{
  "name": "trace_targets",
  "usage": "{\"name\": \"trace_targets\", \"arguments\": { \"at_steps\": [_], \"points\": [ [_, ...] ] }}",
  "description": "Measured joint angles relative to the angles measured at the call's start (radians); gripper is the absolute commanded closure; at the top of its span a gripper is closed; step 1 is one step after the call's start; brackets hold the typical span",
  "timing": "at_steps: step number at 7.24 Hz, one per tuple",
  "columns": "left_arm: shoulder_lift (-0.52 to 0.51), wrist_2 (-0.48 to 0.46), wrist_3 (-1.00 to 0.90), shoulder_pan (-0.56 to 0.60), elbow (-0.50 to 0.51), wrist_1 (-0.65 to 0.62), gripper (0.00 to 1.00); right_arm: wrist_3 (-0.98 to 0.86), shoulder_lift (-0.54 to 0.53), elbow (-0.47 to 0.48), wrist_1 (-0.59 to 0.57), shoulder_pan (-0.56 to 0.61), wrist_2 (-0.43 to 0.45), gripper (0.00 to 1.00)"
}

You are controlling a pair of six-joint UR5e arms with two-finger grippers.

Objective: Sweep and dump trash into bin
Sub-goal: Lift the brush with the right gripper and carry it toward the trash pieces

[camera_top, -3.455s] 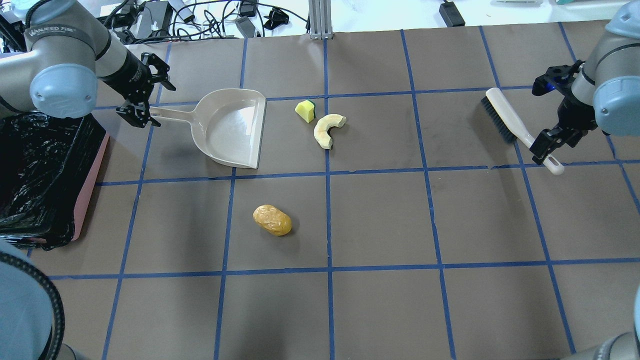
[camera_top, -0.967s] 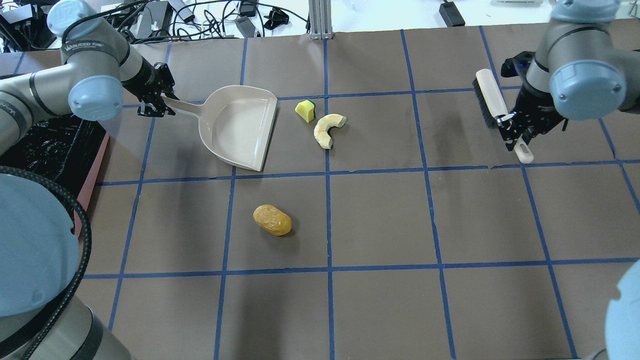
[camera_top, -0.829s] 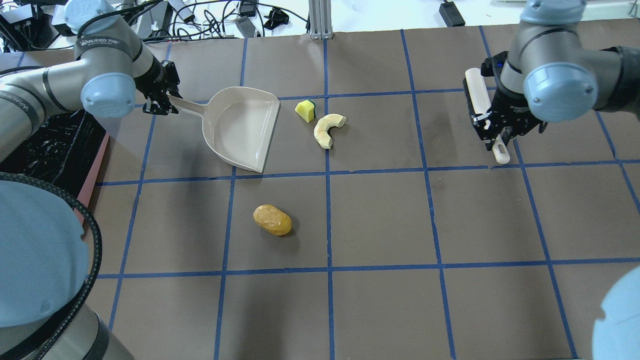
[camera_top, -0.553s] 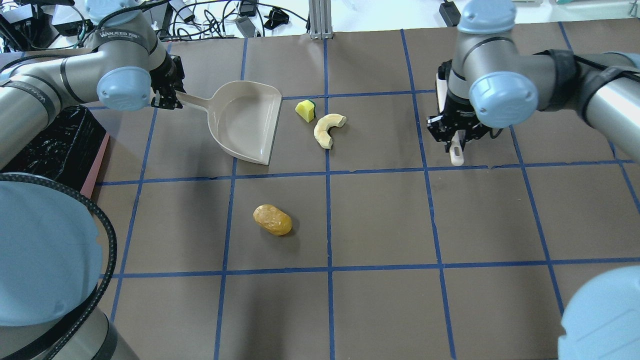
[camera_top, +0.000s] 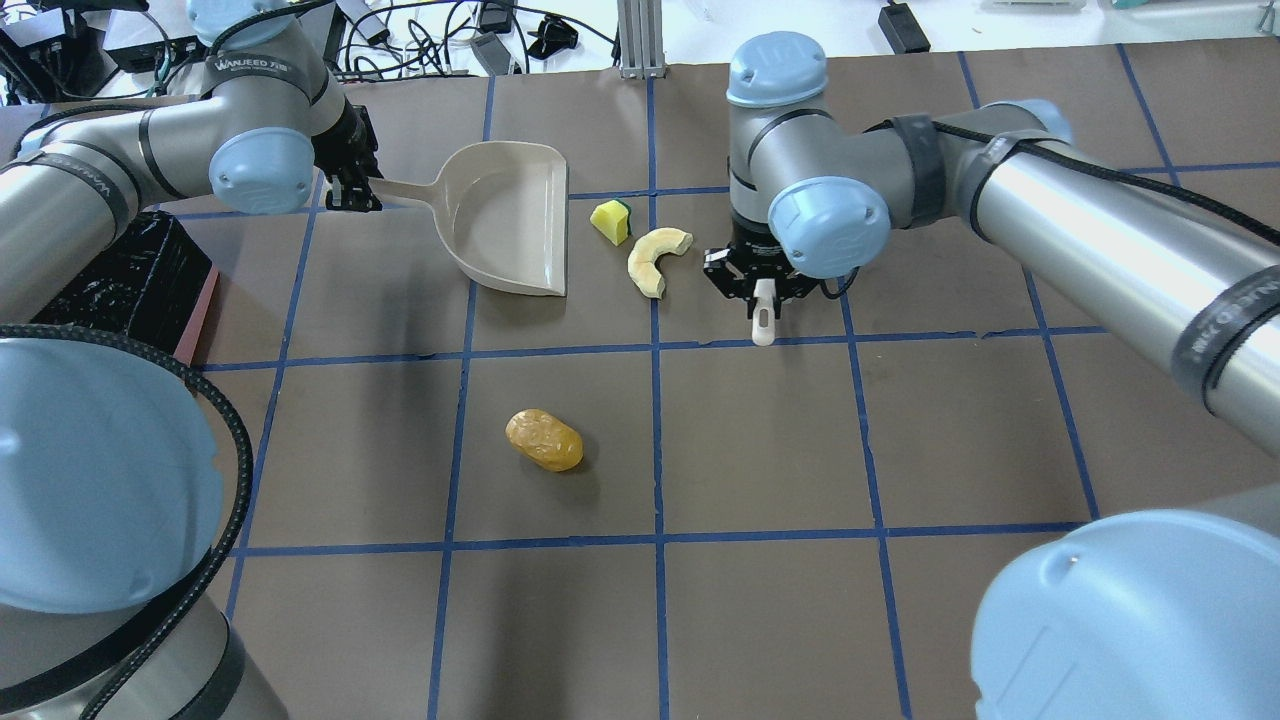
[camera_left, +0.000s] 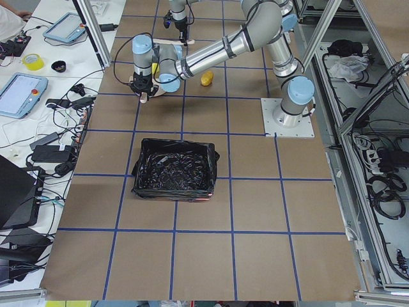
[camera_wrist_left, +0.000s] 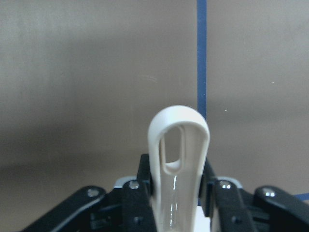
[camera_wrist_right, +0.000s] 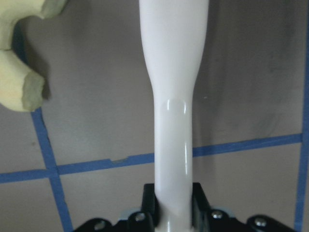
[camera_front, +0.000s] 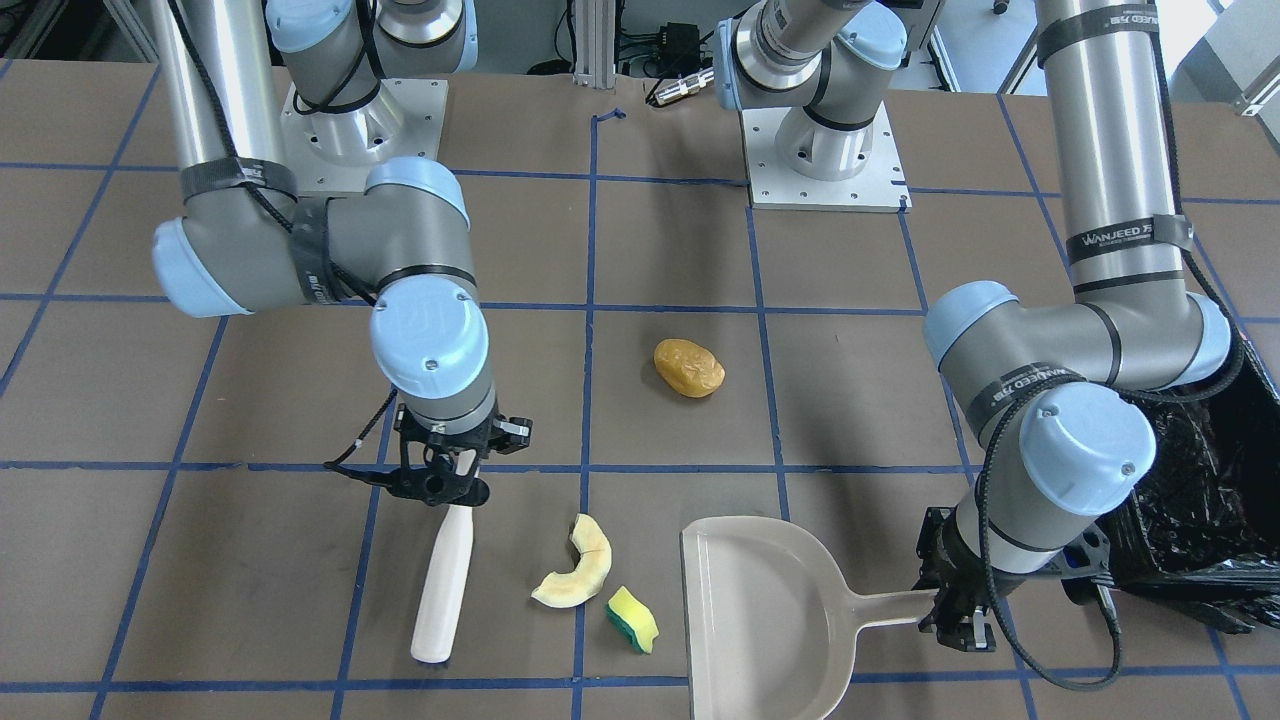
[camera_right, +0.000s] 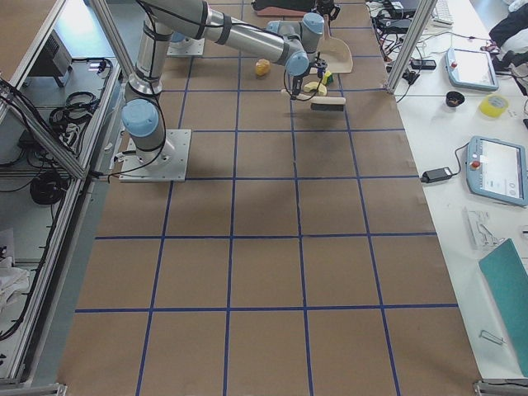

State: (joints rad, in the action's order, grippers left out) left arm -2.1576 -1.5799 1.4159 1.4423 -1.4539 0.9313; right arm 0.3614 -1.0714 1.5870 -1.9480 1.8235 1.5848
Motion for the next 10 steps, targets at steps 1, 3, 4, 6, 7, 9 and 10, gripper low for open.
{"name": "trace_targets", "arguments": {
  "at_steps": [1,3,4,6,7,9,10],
  "points": [
    [-0.002,0.003,0.007,0.002,0.001,0.0,1.0,0.023,0.023,-0.004,-0.03,0.027,-0.022,0.96],
    [-0.002,-0.001,0.01,0.007,0.0,0.001,1.0,0.062,0.05,-0.006,-0.112,0.078,-0.084,0.96],
    [-0.001,-0.004,0.01,0.011,-0.002,0.001,1.0,0.069,0.061,-0.006,-0.146,0.096,-0.128,0.96],
    [-0.001,-0.006,0.009,0.017,-0.003,0.001,1.0,0.073,0.079,-0.034,-0.171,0.137,-0.195,0.96],
    [-0.001,-0.006,0.009,0.017,-0.004,0.001,1.0,0.081,0.1,-0.076,-0.17,0.166,-0.215,0.97],
    [-0.002,-0.004,0.01,0.018,-0.005,0.001,1.0,0.113,0.158,-0.181,-0.132,0.236,-0.24,0.97],
    [-0.002,-0.002,0.01,0.018,-0.005,0.001,1.0,0.118,0.168,-0.215,-0.1,0.253,-0.248,0.97]
  ]
}}
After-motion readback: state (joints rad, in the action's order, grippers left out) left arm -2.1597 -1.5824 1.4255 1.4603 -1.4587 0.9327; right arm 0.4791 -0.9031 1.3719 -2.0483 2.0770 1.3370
